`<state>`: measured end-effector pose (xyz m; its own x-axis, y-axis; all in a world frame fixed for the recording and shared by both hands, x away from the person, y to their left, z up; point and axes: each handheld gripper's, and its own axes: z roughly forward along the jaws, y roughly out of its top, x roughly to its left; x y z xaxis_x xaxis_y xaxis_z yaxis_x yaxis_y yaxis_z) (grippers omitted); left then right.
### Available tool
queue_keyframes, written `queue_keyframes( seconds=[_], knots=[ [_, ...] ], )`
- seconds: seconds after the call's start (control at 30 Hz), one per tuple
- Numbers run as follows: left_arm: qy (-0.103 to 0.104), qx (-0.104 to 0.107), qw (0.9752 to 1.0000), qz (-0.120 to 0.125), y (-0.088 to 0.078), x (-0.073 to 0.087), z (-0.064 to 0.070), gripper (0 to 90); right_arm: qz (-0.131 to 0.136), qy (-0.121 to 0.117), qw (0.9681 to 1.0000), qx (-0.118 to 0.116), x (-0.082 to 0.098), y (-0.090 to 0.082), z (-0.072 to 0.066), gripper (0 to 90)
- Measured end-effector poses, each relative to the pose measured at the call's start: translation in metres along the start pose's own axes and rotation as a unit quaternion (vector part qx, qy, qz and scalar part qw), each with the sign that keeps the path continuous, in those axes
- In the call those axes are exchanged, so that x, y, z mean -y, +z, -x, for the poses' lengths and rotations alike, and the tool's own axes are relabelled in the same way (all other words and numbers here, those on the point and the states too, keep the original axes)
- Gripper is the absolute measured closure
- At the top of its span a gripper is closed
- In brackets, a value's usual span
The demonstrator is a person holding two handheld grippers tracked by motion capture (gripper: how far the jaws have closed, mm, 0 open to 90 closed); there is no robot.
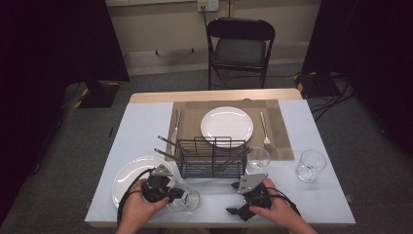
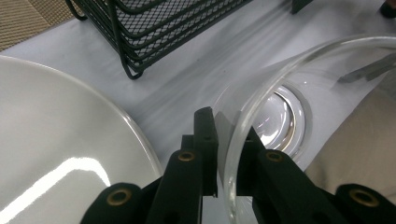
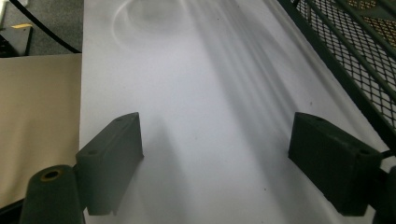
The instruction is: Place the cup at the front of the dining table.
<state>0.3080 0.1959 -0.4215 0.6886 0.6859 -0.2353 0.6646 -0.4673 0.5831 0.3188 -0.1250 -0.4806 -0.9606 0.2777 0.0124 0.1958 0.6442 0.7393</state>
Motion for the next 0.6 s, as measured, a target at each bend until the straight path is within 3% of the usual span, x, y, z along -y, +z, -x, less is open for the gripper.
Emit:
queue_keyframes(
  seconds=[0.6],
  knots=[
    [-0.014, -0.022, 0.9991, 0.035, -0.033, 0.004, -0.016, 85.2, 0.000, 0.000, 1.0000, 0.000, 0.000, 0.000, 0.000, 16.1]
  ],
)
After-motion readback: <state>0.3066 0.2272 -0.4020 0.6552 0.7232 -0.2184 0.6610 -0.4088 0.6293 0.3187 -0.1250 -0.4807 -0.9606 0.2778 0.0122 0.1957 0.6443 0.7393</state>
